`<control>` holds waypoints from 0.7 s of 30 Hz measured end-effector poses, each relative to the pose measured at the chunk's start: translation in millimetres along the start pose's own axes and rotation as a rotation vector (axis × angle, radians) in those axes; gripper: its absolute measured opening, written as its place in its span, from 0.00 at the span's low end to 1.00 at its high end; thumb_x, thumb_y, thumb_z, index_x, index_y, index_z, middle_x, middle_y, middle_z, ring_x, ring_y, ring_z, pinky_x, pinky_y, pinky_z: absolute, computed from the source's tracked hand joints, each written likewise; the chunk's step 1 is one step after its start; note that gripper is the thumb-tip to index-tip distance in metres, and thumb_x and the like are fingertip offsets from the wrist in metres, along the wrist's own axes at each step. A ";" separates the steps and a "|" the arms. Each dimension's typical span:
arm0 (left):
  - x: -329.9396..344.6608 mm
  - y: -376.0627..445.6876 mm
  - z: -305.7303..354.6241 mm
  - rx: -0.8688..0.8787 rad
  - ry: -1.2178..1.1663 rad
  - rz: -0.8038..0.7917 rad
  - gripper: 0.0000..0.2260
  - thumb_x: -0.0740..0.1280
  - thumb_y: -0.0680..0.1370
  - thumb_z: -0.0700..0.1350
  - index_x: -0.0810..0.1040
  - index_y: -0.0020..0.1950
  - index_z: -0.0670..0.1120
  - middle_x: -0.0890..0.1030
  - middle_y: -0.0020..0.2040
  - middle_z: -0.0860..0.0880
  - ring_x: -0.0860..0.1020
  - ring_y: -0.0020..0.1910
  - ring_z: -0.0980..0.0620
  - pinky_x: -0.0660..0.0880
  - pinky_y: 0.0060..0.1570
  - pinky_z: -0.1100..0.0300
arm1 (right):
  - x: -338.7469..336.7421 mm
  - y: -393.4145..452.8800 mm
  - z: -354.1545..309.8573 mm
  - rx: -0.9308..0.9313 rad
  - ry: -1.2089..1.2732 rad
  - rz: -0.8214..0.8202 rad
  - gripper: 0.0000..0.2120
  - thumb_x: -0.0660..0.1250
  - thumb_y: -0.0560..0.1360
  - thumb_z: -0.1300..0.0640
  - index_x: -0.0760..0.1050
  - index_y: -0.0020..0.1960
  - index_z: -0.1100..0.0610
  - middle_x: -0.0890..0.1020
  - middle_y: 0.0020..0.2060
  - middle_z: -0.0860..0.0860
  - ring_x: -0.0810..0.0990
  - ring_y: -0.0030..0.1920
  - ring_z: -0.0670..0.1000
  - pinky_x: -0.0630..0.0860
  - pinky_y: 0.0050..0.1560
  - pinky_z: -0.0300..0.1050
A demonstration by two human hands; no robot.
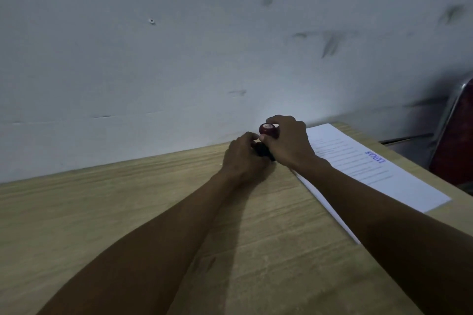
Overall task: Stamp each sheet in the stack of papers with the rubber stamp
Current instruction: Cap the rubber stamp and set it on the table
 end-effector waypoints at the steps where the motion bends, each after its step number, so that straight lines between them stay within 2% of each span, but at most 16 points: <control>1: 0.0 -0.3 0.1 -0.006 -0.002 -0.004 0.30 0.67 0.58 0.55 0.76 0.59 0.48 0.82 0.52 0.49 0.80 0.49 0.47 0.78 0.52 0.48 | -0.7 -0.2 -0.6 -0.004 -0.004 -0.002 0.18 0.72 0.74 0.56 0.77 0.63 0.57 0.79 0.60 0.54 0.74 0.63 0.55 0.69 0.60 0.43; 4: 0.3 -0.2 -1.3 -0.021 -0.013 -0.006 0.32 0.69 0.58 0.55 0.75 0.61 0.47 0.82 0.53 0.48 0.80 0.50 0.47 0.77 0.53 0.48 | -1.8 -1.2 -1.6 0.004 -0.001 -0.019 0.20 0.72 0.74 0.57 0.75 0.65 0.58 0.78 0.62 0.55 0.74 0.64 0.56 0.66 0.58 0.40; 6: 0.4 0.5 -2.9 -0.031 -0.009 -0.017 0.33 0.72 0.61 0.54 0.73 0.65 0.46 0.81 0.55 0.48 0.80 0.54 0.47 0.77 0.55 0.48 | -1.4 -2.0 -1.3 0.017 0.016 -0.043 0.26 0.73 0.74 0.57 0.70 0.70 0.56 0.76 0.65 0.55 0.73 0.66 0.56 0.66 0.61 0.40; 9: 0.0 0.4 -4.6 -0.028 -0.006 -0.038 0.36 0.76 0.68 0.47 0.65 0.73 0.43 0.76 0.65 0.45 0.76 0.62 0.45 0.73 0.61 0.48 | -3.2 -5.3 -0.6 0.039 0.045 -0.071 0.36 0.74 0.72 0.56 0.61 0.75 0.53 0.75 0.65 0.58 0.75 0.63 0.57 0.70 0.62 0.45; 11: -2.9 -1.9 -7.2 -0.025 -0.016 -0.033 0.39 0.76 0.70 0.45 0.61 0.76 0.42 0.71 0.70 0.43 0.73 0.66 0.45 0.71 0.64 0.50 | -8.6 -10.3 -1.2 0.047 0.035 -0.063 0.37 0.74 0.72 0.55 0.60 0.76 0.54 0.76 0.63 0.59 0.76 0.62 0.57 0.72 0.61 0.47; 13: -7.7 -7.8 -10.8 -0.025 -0.045 -0.018 0.38 0.74 0.72 0.43 0.59 0.76 0.42 0.69 0.71 0.42 0.72 0.66 0.45 0.70 0.64 0.52 | -15.4 -19.1 -3.4 0.051 0.017 -0.050 0.36 0.74 0.72 0.53 0.61 0.75 0.55 0.77 0.62 0.59 0.76 0.62 0.58 0.72 0.61 0.48; 17: -29.0 -37.3 -15.5 -0.045 -0.140 0.010 0.40 0.76 0.69 0.42 0.59 0.76 0.44 0.70 0.68 0.45 0.74 0.59 0.49 0.72 0.52 0.58 | -27.2 -49.7 -18.8 0.053 0.034 -0.041 0.31 0.73 0.72 0.54 0.65 0.72 0.53 0.79 0.56 0.55 0.76 0.59 0.54 0.73 0.58 0.48; 19: -42.7 -55.8 -16.6 -0.040 -0.140 0.032 0.39 0.77 0.69 0.42 0.61 0.75 0.44 0.72 0.65 0.46 0.75 0.55 0.49 0.75 0.51 0.55 | -30.7 -67.7 -30.8 0.034 0.033 -0.036 0.23 0.73 0.73 0.55 0.72 0.65 0.53 0.78 0.47 0.48 0.78 0.53 0.51 0.74 0.52 0.46; 21: -61.9 -80.6 -16.1 -0.025 -0.139 0.069 0.35 0.76 0.69 0.41 0.65 0.73 0.44 0.75 0.61 0.46 0.78 0.52 0.47 0.78 0.52 0.51 | -32.2 -87.7 -45.5 0.010 0.019 -0.029 0.15 0.74 0.72 0.55 0.77 0.57 0.54 0.79 0.43 0.47 0.80 0.49 0.51 0.77 0.52 0.47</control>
Point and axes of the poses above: each hand's wrist, its own y-axis towards the middle knuckle, its own x-axis out of the palm, z = x × y, the point moved 5 cm from there along y, towards the middle knuckle
